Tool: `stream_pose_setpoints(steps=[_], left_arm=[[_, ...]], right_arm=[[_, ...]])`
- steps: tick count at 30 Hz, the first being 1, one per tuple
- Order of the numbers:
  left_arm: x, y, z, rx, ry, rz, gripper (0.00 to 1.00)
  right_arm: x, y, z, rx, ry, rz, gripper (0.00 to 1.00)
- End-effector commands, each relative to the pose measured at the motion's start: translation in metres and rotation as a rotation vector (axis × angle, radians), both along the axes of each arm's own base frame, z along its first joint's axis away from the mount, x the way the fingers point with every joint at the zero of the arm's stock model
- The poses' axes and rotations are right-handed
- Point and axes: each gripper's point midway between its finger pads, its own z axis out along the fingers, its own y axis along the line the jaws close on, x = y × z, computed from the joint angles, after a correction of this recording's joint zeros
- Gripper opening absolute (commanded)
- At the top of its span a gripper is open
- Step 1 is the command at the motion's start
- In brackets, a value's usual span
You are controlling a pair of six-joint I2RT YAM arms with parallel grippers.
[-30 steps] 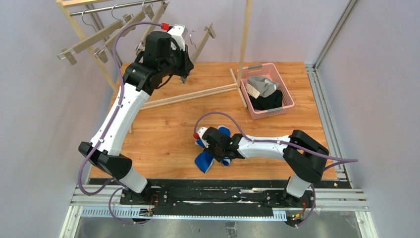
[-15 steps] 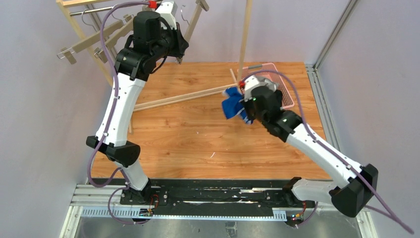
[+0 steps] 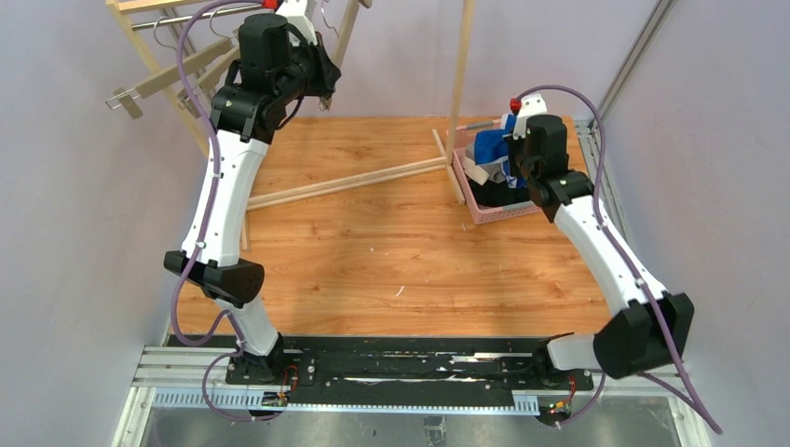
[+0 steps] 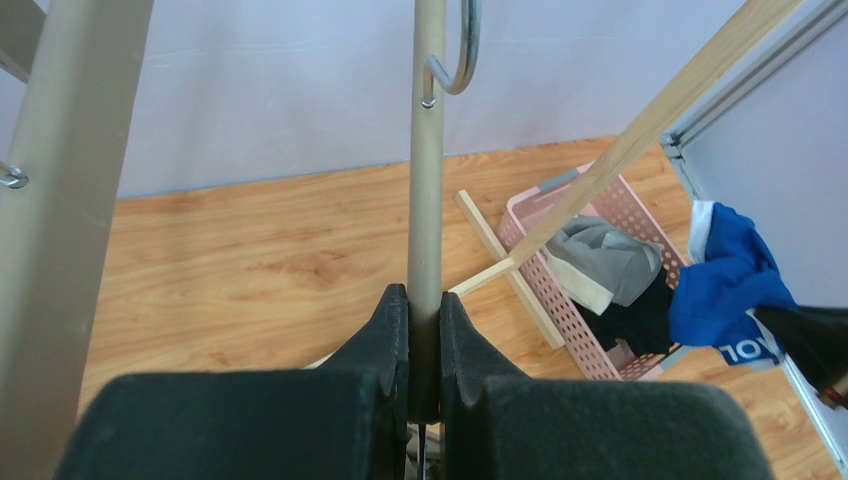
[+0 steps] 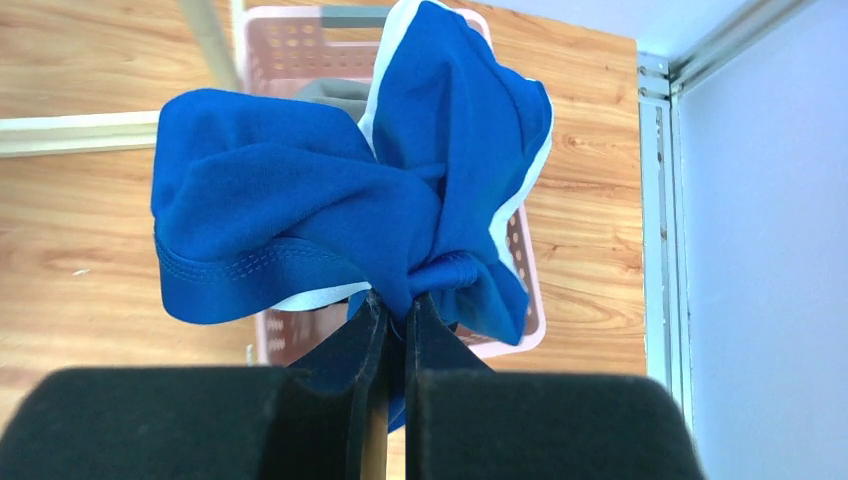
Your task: Remove the underwear clipped to the hanger
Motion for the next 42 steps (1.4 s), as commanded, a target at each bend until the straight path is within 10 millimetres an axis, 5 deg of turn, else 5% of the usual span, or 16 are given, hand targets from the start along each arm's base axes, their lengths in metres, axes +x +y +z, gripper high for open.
stream_pose_setpoints(steps=[1,9,13,19,26,30,35,36,37,42], left_arm=[[-0.009,-0.001,0.028,-0.042,-0.086,-0.027,0.0],[-0.023,0.0,0.025,-0.037,-0.08,-0.046,0.0],[-0.024,0.0,0.02,-0.03,-0.073,-0.05,0.0],[-0.019,-0.001,0.029,-0.031,-0.094,-0.048,0.0],[-0.011,-0.002,0.042,-0.041,-0.125,-0.04,0.0],[-0.003,-0.004,0.038,-0.041,-0.122,-0.034,0.0],[0.007,-0.006,0.039,-0.05,-0.14,-0.029,0.0],[0.013,-0.007,0.04,-0.055,-0.148,-0.023,0.0],[0.014,-0.007,0.042,-0.057,-0.156,-0.018,0.0],[0.02,-0.008,0.049,-0.071,-0.185,-0.01,0.0]], right_arm=[[0.038,-0.015,0.004,0.024,-0.044,-0.033,0.01],[0.085,-0.006,0.005,0.055,-0.04,-0.004,0.01],[0.1,0.001,-0.01,0.068,-0.007,0.007,0.0],[0.107,0.003,-0.082,0.066,0.158,-0.002,0.01],[0.085,0.004,-0.181,0.042,0.435,0.003,0.01],[0.074,0.002,-0.206,0.049,0.487,-0.018,0.01],[0.066,-0.003,-0.207,0.051,0.475,-0.041,0.32],[0.059,-0.006,-0.205,0.047,0.464,-0.052,0.56],[0.058,-0.006,-0.203,0.049,0.456,-0.049,0.61],[0.047,-0.008,-0.19,0.059,0.417,-0.058,0.64]])
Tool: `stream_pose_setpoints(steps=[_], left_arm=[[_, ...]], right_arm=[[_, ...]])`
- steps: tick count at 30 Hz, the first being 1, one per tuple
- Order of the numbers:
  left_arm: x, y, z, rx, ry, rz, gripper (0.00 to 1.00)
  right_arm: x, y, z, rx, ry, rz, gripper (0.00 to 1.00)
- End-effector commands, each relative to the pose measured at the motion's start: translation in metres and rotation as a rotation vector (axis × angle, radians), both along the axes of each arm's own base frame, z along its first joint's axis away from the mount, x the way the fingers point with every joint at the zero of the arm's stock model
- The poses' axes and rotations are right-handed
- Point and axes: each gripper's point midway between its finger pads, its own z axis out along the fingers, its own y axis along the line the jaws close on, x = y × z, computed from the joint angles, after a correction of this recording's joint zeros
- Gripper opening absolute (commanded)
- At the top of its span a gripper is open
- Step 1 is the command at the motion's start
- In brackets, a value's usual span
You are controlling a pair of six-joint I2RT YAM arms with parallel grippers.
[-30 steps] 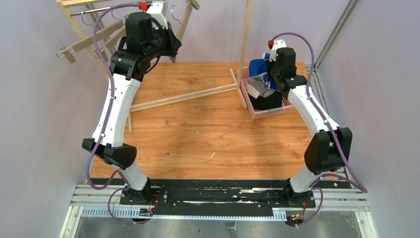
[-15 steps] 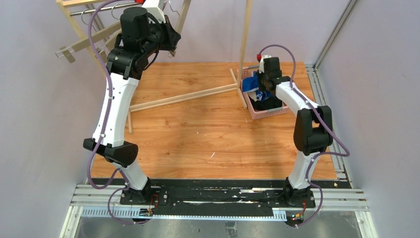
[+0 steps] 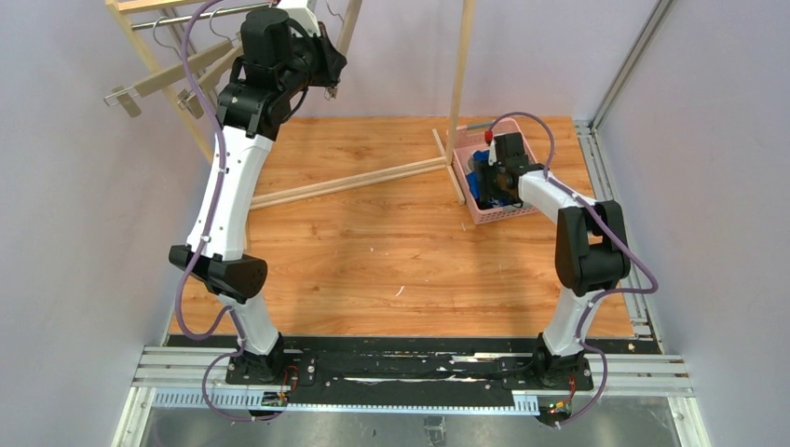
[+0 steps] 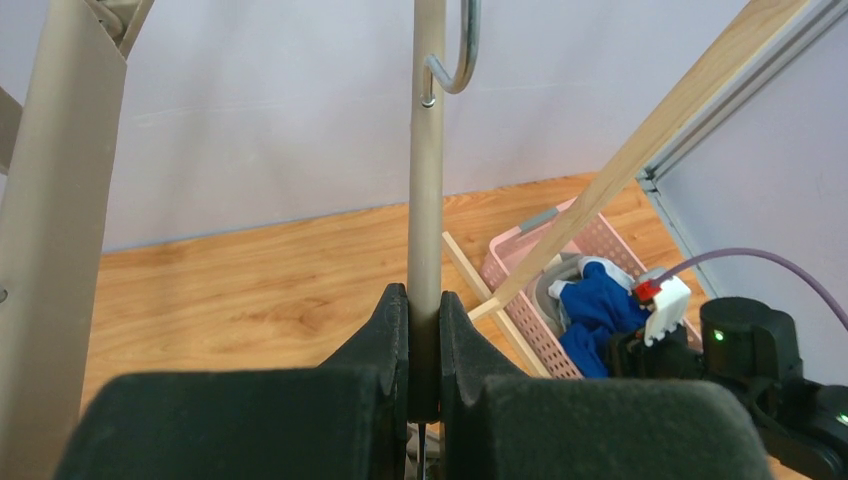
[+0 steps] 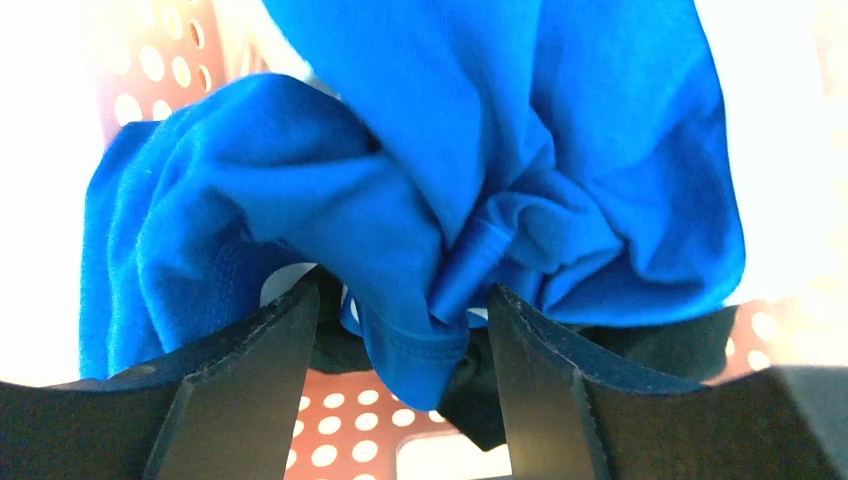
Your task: Remove the underwear clipped to the hanger
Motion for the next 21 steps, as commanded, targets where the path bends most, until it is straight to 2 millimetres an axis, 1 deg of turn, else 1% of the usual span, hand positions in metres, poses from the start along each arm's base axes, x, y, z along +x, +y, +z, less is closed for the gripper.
stream_pose_setpoints(steps=[1,2,4,7,11,16,18,21], left_arm=[[0.006,0.004,0.034,-0.041,-0.108,0.024,0.0],[0.008,0.004,0.034,-0.042,-0.109,0.028,0.0],[0.011,0.005,0.034,-0.044,-0.107,0.032,0.0],[0.016,0.007,0.025,-0.038,-0.089,0.045,0.01],[0.022,0.011,0.015,-0.029,-0.069,0.074,0.15],[0.022,0.011,0.013,-0.041,-0.068,0.077,0.3],[0.021,0.011,0.012,-0.042,-0.066,0.076,0.33],[0.016,0.013,0.016,-0.047,-0.078,0.083,0.34]], right_arm=[[-0.005,-0.01,0.024,0.009,-0.065,-0.042,0.65],[-0.008,-0.009,0.028,0.018,-0.073,-0.039,0.65],[-0.012,-0.007,0.041,0.036,-0.102,-0.039,0.65],[-0.019,-0.008,0.062,0.051,-0.155,-0.042,0.66],[-0.029,-0.011,0.096,0.057,-0.246,-0.042,0.66],[-0.04,-0.02,0.135,0.043,-0.338,-0.055,0.67],[-0.044,-0.024,0.148,0.035,-0.371,-0.066,0.67],[-0.05,-0.03,0.165,0.027,-0.414,-0.083,0.68]])
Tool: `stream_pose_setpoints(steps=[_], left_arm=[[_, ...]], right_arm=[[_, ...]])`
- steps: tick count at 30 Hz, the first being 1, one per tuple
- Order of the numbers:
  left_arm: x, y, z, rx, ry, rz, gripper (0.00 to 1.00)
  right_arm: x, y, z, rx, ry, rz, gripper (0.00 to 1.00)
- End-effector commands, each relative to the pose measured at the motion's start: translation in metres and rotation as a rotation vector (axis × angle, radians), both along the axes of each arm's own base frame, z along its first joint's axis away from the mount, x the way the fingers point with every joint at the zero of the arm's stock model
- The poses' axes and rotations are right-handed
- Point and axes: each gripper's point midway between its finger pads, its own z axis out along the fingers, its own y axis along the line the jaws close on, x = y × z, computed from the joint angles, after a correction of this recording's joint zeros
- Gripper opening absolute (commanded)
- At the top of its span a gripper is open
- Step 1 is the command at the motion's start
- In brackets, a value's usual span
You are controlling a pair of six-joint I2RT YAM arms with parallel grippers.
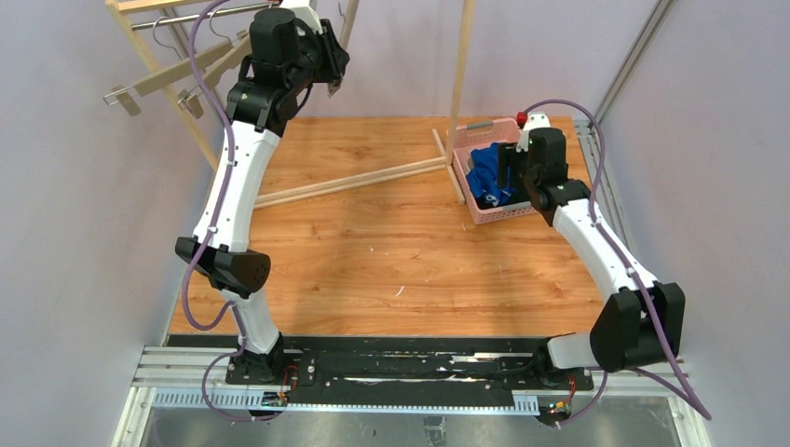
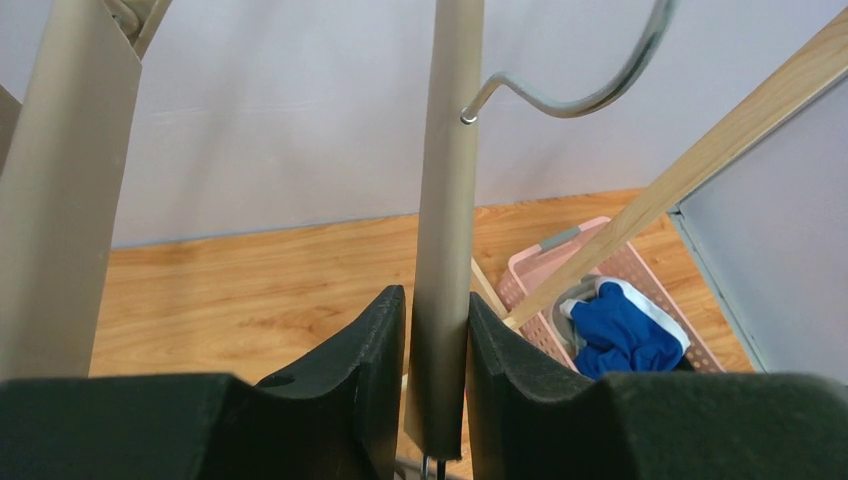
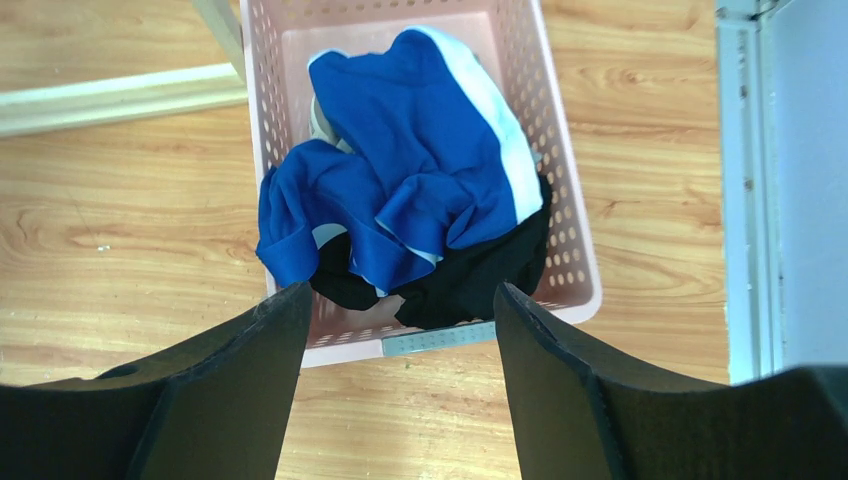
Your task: Remove the underwear clipped to the hanger
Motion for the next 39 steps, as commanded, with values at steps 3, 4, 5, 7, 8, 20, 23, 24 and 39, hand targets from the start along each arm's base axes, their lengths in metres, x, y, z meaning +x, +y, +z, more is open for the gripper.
stream_pose_setpoints(steps=[3,4,5,7,8,20,23,24,39], left_arm=[[-0.018,0.015,0.04,-0.036,-0.108,0.037,0.36],[-0.022,0.018,0.044,-0.035,-0.117,0.046,0.37],[-0.026,0.021,0.048,-0.032,-0.128,0.051,0.38],[-0.039,0.028,0.06,-0.027,-0.155,0.065,0.39],[-0.045,0.031,0.065,-0.024,-0.164,0.07,0.39],[-0.103,0.071,0.017,0.062,-0.078,0.173,0.39],[-0.128,0.074,0.002,0.051,-0.073,0.15,0.36],[-0.138,0.076,-0.002,0.046,-0.077,0.148,0.36],[-0.281,0.119,-0.065,0.013,-0.092,0.144,0.4]], right_arm=[[-0.014,-0.021,0.035,-0.036,-0.104,-0.069,0.71],[-0.017,-0.024,0.041,-0.043,-0.115,-0.076,0.72],[-0.02,-0.027,0.047,-0.052,-0.123,-0.085,0.72],[-0.027,-0.033,0.059,-0.067,-0.142,-0.109,0.72],[-0.03,-0.036,0.063,-0.071,-0.151,-0.117,0.73],[-0.084,-0.051,0.092,-0.049,-0.238,-0.153,0.74],[-0.1,-0.053,0.094,-0.038,-0.247,-0.156,0.74],[-0.106,-0.054,0.094,-0.031,-0.257,-0.155,0.74],[-0.174,-0.068,0.092,0.006,-0.311,-0.179,0.75]])
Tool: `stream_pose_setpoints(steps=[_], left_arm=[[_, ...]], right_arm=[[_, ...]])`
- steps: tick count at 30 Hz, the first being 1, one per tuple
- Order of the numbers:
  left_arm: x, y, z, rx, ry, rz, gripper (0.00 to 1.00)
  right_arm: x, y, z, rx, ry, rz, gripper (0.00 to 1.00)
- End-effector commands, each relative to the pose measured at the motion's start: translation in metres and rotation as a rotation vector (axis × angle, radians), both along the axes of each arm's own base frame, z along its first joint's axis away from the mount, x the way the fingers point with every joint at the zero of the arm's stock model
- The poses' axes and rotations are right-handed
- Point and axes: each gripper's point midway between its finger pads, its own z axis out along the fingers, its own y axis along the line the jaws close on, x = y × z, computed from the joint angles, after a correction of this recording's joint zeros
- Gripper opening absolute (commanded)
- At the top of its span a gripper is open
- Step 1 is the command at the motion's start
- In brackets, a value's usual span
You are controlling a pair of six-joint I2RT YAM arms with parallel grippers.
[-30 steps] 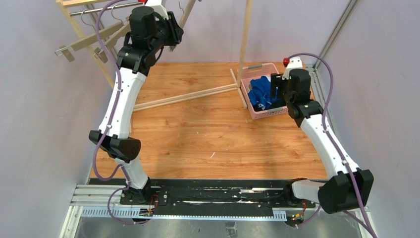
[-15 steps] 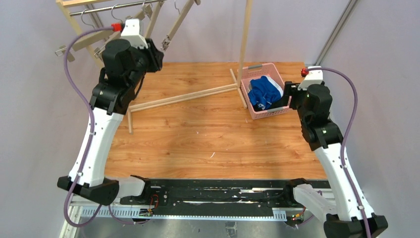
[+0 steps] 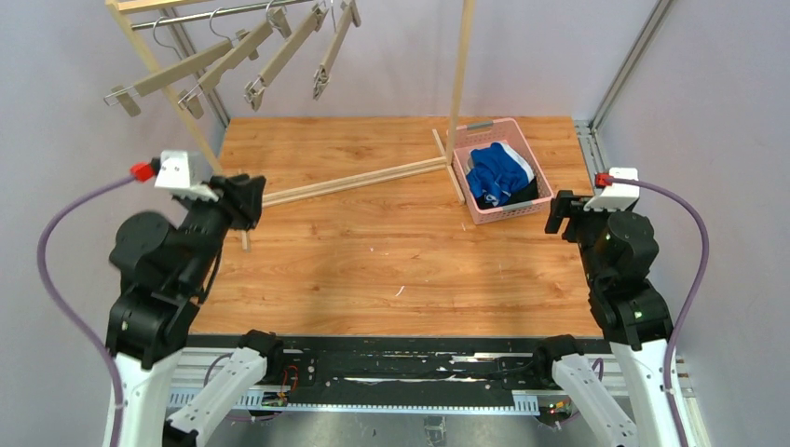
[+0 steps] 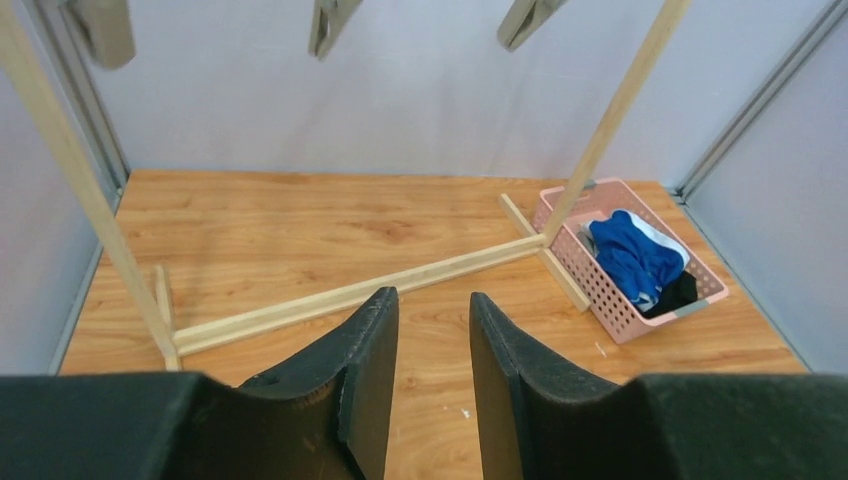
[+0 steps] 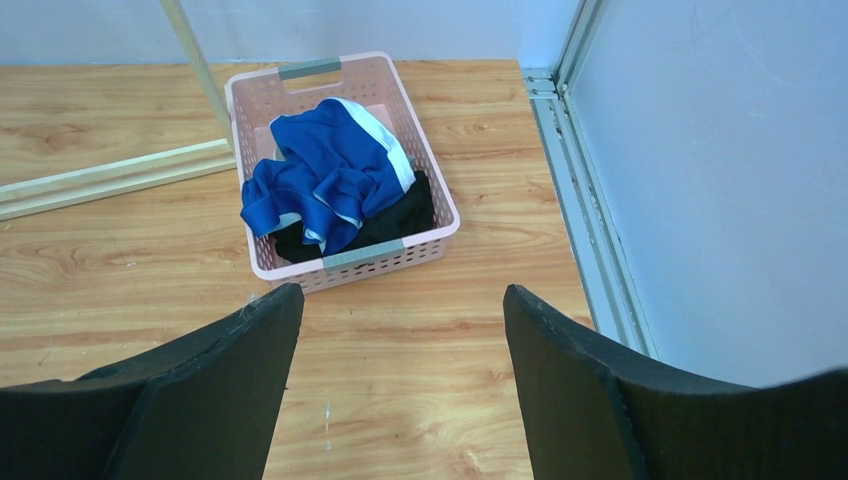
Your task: Remove the underwear clipped to the hanger
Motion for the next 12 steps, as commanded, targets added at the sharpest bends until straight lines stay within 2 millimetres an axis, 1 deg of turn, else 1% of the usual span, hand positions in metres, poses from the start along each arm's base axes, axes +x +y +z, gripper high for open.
stream_pose_setpoints(steps=[1,4,6,12], left_arm=[[-0.014,0.006,-0.049,0.007,0.096,0.014,0.4],[-0.026,0.013,-0.069,0.016,0.122,0.03,0.39],[-0.031,0.017,-0.077,0.024,0.128,0.044,0.4],[-0.044,0.023,-0.088,0.024,0.126,0.051,0.4]], right_arm=[[-0.012,-0.009,-0.018,0.007,0.044,-0.043,0.75],[-0.014,-0.012,-0.026,0.008,0.058,-0.065,0.75],[-0.015,-0.015,-0.029,0.004,0.069,-0.079,0.75],[-0.013,-0.013,-0.032,0.018,0.07,-0.077,0.75]])
